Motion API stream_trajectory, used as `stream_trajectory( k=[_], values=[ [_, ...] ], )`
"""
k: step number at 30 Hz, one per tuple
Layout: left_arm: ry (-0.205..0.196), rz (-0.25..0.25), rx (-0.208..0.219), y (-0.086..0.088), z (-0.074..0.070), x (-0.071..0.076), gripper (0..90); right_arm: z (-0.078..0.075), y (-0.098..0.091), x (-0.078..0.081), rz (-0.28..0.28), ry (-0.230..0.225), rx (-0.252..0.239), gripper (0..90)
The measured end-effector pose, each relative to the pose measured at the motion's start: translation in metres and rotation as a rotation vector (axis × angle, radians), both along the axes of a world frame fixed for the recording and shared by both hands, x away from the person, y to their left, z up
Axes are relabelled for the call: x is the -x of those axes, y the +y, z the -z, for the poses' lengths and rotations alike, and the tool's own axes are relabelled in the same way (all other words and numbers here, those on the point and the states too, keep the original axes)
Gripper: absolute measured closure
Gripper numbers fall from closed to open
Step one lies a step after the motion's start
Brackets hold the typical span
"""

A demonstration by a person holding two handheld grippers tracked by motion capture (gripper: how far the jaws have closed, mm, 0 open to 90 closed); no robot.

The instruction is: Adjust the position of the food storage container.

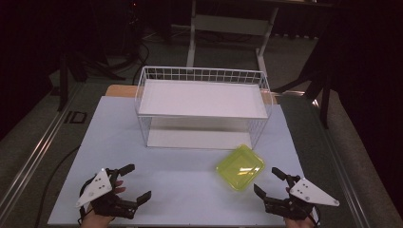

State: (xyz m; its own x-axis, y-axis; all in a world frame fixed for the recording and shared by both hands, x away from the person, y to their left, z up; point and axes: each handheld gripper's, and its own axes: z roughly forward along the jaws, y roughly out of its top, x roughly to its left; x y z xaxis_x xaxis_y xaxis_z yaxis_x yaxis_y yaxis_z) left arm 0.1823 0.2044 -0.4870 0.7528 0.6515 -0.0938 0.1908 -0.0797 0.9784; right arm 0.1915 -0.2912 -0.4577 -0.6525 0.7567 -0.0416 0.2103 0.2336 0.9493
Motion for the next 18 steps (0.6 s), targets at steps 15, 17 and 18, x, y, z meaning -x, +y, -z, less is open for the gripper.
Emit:
stream_trajectory(
  k=[15, 17, 18],
  values=[
    [-0.016, -0.008, -0.009, -0.001, -0.002, 0.001, 0.5, -0.025, 0.002, -0.033, -0.022, 0.072, -0.007, 17.3],
    [-0.015, -0.008, -0.01, -0.002, -0.001, 0.001, 0.5, -0.026, 0.0, -0.046, 0.001, 0.08, 0.02, 25.8],
    [-0.014, -0.008, -0.009, -0.002, -0.001, 0.001, 0.5, -0.026, -0.001, -0.051, 0.003, 0.086, 0.031, 31.8]
  ],
)
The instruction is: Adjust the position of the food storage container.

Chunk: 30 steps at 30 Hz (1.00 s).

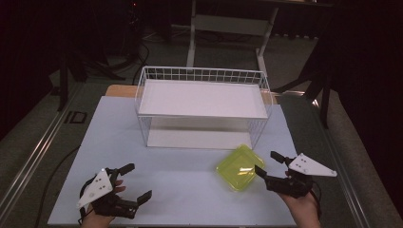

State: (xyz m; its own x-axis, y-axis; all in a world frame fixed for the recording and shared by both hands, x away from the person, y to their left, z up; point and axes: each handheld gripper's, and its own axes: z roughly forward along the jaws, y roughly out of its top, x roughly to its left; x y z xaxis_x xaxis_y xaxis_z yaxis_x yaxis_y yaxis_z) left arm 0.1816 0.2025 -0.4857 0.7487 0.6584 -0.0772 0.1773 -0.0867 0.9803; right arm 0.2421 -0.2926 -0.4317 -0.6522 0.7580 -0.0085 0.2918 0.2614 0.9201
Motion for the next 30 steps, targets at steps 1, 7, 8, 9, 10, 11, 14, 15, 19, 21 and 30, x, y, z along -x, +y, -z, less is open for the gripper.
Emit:
stream_trajectory(
  k=[1, 7, 8, 9, 10, 11, 14, 15, 19, 21, 30],
  values=[
    [0.0, 0.0, -0.002, 0.0, 0.0, 0.0, 0.5, 0.001, -0.002, -0.005, 0.003, 0.004, 0.015, 36.6],
    [0.003, 0.002, 0.001, 0.0, 0.0, 0.0, 0.5, 0.02, -0.01, -0.039, 0.066, 0.056, 0.092, 60.4],
    [0.004, 0.003, 0.001, 0.0, 0.001, 0.0, 0.5, 0.024, -0.011, -0.044, 0.075, 0.066, 0.099, 63.1],
    [0.007, 0.005, 0.002, 0.0, 0.001, 0.0, 0.5, 0.028, -0.013, -0.049, 0.084, 0.077, 0.101, 65.8],
    [0.007, 0.005, 0.002, 0.0, 0.001, 0.0, 0.5, 0.028, -0.013, -0.049, 0.084, 0.077, 0.101, 65.8],
    [0.006, 0.004, -0.001, 0.0, 0.001, 0.0, 0.5, 0.032, -0.014, -0.054, 0.093, 0.083, 0.117, 70.1],
    [0.005, 0.007, -0.001, -0.001, 0.001, 0.001, 0.5, 0.043, -0.015, -0.066, 0.1, 0.107, 0.139, 82.8],
    [0.002, 0.008, -0.002, -0.001, 0.001, 0.001, 0.5, 0.046, -0.016, -0.069, 0.102, 0.117, 0.156, 86.4],
    [0.002, 0.01, -0.007, -0.001, 0.001, 0.001, 0.5, 0.061, -0.018, -0.079, 0.106, 0.157, 0.207, 90.0],
    [0.002, 0.011, -0.006, -0.001, 0.001, 0.001, 0.5, 0.067, -0.019, -0.08, 0.099, 0.176, 0.217, 90.0],
    [0.004, 0.016, -0.014, -0.003, 0.002, 0.0, 0.5, 0.074, -0.028, -0.072, 0.108, 0.196, 0.227, 90.0]
  ],
)
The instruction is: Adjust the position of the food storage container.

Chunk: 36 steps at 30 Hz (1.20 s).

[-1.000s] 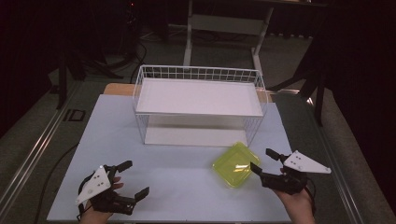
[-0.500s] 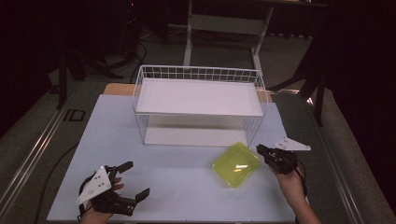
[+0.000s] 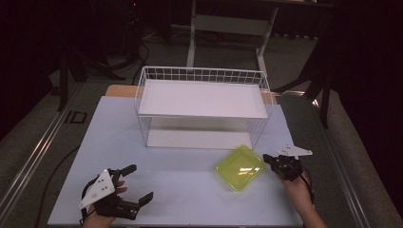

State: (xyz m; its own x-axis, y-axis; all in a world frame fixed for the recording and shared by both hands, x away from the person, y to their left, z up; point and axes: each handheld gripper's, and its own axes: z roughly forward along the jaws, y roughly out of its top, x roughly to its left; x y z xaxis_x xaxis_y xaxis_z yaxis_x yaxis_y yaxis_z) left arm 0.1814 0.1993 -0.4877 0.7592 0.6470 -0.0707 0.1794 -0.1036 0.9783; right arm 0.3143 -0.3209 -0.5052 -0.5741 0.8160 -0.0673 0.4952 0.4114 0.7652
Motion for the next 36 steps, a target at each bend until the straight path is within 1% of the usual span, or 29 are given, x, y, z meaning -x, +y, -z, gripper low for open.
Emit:
stream_trajectory(
  k=[1, 4, 5, 8, 9, 11, 14, 16, 18, 27, 30, 32, 35, 36],
  values=[
    [0.0, 0.0, 0.0, 0.0, 0.0, 0.0, 0.5, 0.002, -0.001, -0.001, 0.005, 0.005, 0.005, 90.0],
    [0.001, -0.001, 0.004, 0.0, 0.0, 0.0, 0.5, 0.009, -0.003, -0.006, 0.02, 0.039, -0.009, 90.0],
    [-0.001, -0.002, 0.003, 0.0, 0.0, 0.0, 0.5, 0.011, -0.003, -0.007, 0.018, 0.048, -0.014, 90.0],
    [0.001, -0.005, 0.002, 0.001, 0.0, 0.0, 0.5, 0.012, -0.003, -0.005, 0.013, 0.052, -0.021, 90.0],
    [0.002, -0.006, 0.004, 0.001, 0.0, 0.0, 0.5, 0.013, -0.004, -0.004, 0.012, 0.059, -0.026, 90.0],
    [0.003, -0.005, 0.007, 0.001, 0.0, -0.001, 0.5, 0.015, -0.004, -0.003, 0.006, 0.071, -0.022, 90.0],
    [-0.004, 0.0, -0.001, 0.0, 0.0, 0.0, 0.5, 0.016, 0.0, 0.001, -0.017, 0.067, 0.0, 90.0],
    [-0.002, 0.001, -0.006, -0.001, 0.0, 0.0, 0.5, 0.015, 0.003, 0.003, -0.033, 0.065, -0.007, 90.0],
    [-0.001, 0.001, -0.004, -0.001, 0.0, 0.0, 0.5, 0.016, 0.006, 0.005, -0.044, 0.074, -0.01, 90.0],
    [0.0, 0.003, -0.005, -0.001, 0.0, 0.0, 0.5, 0.018, 0.021, 0.017, -0.126, 0.096, -0.008, 90.0],
    [0.002, 0.006, -0.005, -0.002, 0.0, 0.0, 0.5, 0.019, 0.024, 0.02, -0.151, 0.102, -0.013, 90.0],
    [0.002, 0.006, -0.008, -0.002, 0.001, 0.0, 0.5, 0.02, 0.026, 0.022, -0.178, 0.112, -0.029, 90.0],
    [0.002, 0.006, -0.007, -0.002, 0.001, 0.0, 0.5, 0.022, 0.031, 0.025, -0.223, 0.113, -0.012, 90.0],
    [0.003, 0.007, -0.005, -0.002, 0.001, 0.0, 0.5, 0.023, 0.032, 0.026, -0.224, 0.107, -0.006, 90.0]
  ],
)
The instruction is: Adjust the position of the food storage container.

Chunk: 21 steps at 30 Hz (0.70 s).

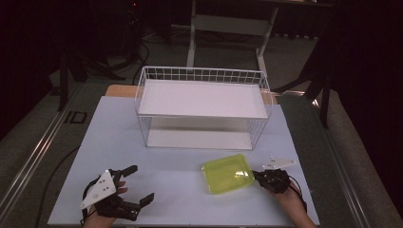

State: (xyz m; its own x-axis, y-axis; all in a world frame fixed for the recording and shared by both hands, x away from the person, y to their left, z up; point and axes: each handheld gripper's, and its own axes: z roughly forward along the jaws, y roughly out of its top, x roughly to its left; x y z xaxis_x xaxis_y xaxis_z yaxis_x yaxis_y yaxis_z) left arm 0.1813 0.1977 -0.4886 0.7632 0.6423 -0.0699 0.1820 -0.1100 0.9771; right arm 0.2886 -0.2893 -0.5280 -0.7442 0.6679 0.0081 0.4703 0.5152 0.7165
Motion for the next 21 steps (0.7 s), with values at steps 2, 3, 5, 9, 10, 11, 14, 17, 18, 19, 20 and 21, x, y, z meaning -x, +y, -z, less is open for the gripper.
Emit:
stream_trajectory(
  k=[2, 3, 5, 9, 10, 11, 14, 17, 18, 19, 20, 21],
  values=[
    [0.002, -0.001, 0.001, 0.0, 0.0, 0.0, 0.5, 0.0, 0.0, -0.002, 0.011, 0.002, 0.002, 90.0],
    [0.002, -0.001, 0.001, 0.0, 0.0, 0.0, 0.5, 0.0, 0.0, -0.002, 0.011, 0.002, 0.002, 90.0],
    [0.003, 0.001, -0.001, 0.0, 0.0, 0.0, 0.5, -0.001, -0.002, -0.005, 0.016, 0.004, -0.009, 90.0],
    [0.003, 0.002, -0.001, -0.001, 0.001, 0.0, 0.5, -0.002, 0.001, -0.002, -0.007, 0.026, -0.016, 90.0],
    [0.005, 0.002, -0.002, -0.001, 0.001, 0.0, 0.5, -0.001, 0.003, -0.002, -0.013, 0.035, -0.016, 90.0],
    [0.005, 0.003, -0.001, -0.001, 0.001, 0.0, 0.5, 0.0, 0.007, 0.0, -0.028, 0.041, -0.008, 90.0],
    [0.004, 0.005, -0.005, -0.002, 0.001, 0.0, 0.5, 0.002, 0.014, 0.001, -0.05, 0.055, -0.005, 90.0],
    [0.003, 0.005, -0.006, -0.002, 0.001, 0.0, 0.5, 0.004, 0.018, 0.001, -0.061, 0.059, -0.002, 90.0],
    [0.004, 0.004, -0.005, -0.001, 0.001, 0.0, 0.5, 0.004, 0.025, 0.0, -0.071, 0.069, 0.0, 90.0],
    [0.006, 0.004, -0.004, -0.001, 0.001, 0.0, 0.5, 0.004, 0.025, 0.0, -0.071, 0.069, 0.0, 90.0],
    [0.008, 0.004, -0.006, -0.001, 0.001, 0.0, 0.5, 0.003, 0.026, -0.001, -0.075, 0.07, 0.001, 90.0],
    [0.008, 0.004, -0.007, -0.001, 0.001, 0.0, 0.5, 0.003, 0.028, -0.001, -0.078, 0.07, 0.0, 90.0]
  ],
)
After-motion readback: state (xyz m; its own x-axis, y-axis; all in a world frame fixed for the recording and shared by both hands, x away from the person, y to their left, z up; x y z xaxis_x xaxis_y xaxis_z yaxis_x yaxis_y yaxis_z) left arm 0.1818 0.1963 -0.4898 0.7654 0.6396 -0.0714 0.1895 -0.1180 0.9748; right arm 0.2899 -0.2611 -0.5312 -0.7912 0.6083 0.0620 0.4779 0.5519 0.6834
